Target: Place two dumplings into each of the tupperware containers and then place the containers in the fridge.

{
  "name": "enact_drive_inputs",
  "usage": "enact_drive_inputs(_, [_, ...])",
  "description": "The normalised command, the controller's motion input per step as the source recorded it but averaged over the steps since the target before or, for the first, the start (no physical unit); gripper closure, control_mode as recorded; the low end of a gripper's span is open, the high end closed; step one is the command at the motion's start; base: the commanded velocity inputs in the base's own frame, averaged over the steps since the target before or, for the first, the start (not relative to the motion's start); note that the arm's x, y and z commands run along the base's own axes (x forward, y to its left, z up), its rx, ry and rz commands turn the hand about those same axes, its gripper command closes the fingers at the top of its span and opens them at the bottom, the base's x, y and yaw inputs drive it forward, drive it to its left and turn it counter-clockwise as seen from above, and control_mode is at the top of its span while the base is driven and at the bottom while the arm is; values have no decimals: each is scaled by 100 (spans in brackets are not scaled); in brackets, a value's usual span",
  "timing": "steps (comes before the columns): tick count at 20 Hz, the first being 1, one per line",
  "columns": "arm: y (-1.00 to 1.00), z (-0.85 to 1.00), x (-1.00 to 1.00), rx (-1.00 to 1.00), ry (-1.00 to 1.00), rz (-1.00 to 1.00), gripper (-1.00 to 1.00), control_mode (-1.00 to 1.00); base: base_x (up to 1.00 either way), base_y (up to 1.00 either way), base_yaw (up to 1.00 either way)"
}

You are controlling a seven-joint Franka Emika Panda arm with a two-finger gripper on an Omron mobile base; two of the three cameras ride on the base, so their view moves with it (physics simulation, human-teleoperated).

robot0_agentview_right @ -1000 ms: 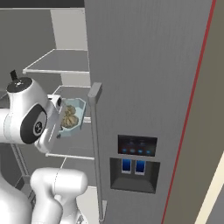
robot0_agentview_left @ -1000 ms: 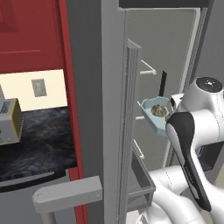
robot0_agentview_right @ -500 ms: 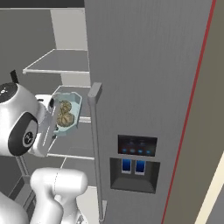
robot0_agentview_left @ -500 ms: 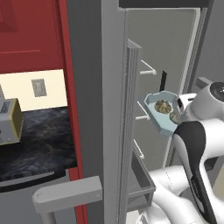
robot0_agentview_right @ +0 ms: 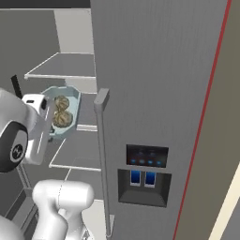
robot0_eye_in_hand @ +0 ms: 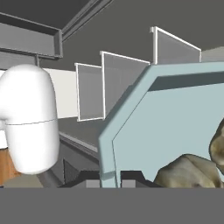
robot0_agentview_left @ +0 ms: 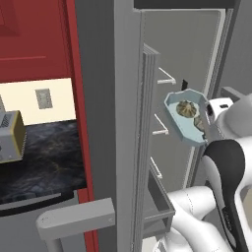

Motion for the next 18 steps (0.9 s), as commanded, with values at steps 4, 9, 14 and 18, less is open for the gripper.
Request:
enact_drive_inputs(4, [4, 34, 6, 7, -26, 9, 100, -100, 0, 0, 0])
enact_drive_inputs(9, [0, 29, 27, 8, -15, 7, 100, -100, 0, 0, 0])
enact_drive_inputs(14, [1, 21, 7, 5, -3, 5, 100, -100, 0, 0, 0])
enact_drive_inputs(18, [0, 15, 18, 5, 0, 1, 100, -100, 0, 0, 0])
